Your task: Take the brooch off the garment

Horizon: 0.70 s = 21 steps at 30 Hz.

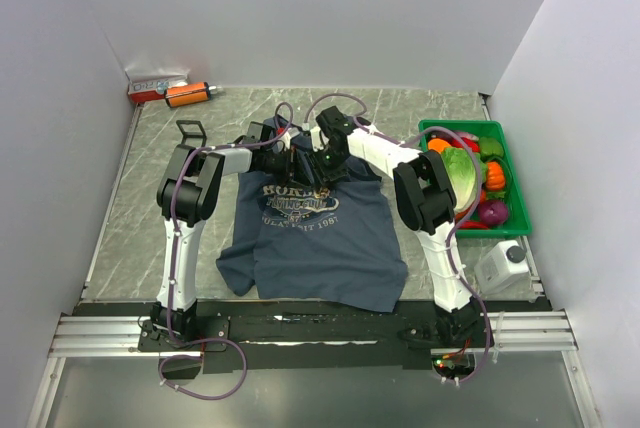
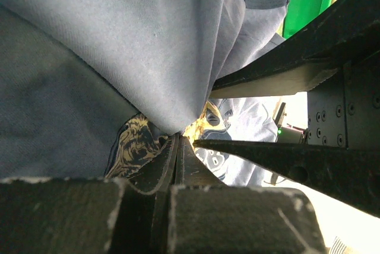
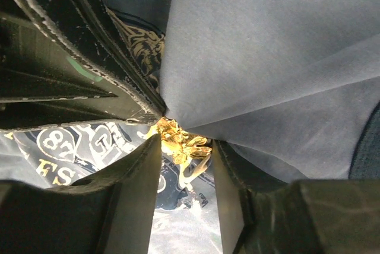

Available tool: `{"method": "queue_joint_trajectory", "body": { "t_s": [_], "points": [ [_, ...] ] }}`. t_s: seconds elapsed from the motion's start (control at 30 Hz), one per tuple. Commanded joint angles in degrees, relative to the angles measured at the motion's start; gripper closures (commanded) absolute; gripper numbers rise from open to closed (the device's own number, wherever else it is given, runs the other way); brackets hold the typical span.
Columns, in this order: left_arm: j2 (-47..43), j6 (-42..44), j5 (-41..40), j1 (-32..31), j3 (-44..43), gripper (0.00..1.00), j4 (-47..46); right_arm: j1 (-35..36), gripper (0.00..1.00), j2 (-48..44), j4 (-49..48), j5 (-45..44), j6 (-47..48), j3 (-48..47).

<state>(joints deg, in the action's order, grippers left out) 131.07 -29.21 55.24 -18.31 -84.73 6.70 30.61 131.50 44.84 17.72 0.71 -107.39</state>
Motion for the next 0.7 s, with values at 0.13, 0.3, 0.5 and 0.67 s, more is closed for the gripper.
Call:
{"method": "queue_joint_trajectory", "body": {
  "t_s": [0.13,0.3,0.5,0.67],
  "points": [
    [-1.95,-1.20,2.24,-0.33,-0.88,0.99,-1.25,3.49,0.57,4.29,0.78,-6.28,0.17,-1.24],
    [-1.78,-2.51,2.85,-0.33,-1.05,0.99,-2.04,5.16,0.55,4.55,0.78,-9.10,0.34,-1.50],
    [-1.95,-1.99,2.77,-0.24,-0.96,0.99,-1.52,5.34,0.53,3.33,1.22,-11.21,2.19,-1.42],
    [-2.48,1.61,1.89,0.55,-1.05,0.99,0.85,-3.43,0.44,-6.40,0.78,9.67,2.46,0.69]
  ]
}}
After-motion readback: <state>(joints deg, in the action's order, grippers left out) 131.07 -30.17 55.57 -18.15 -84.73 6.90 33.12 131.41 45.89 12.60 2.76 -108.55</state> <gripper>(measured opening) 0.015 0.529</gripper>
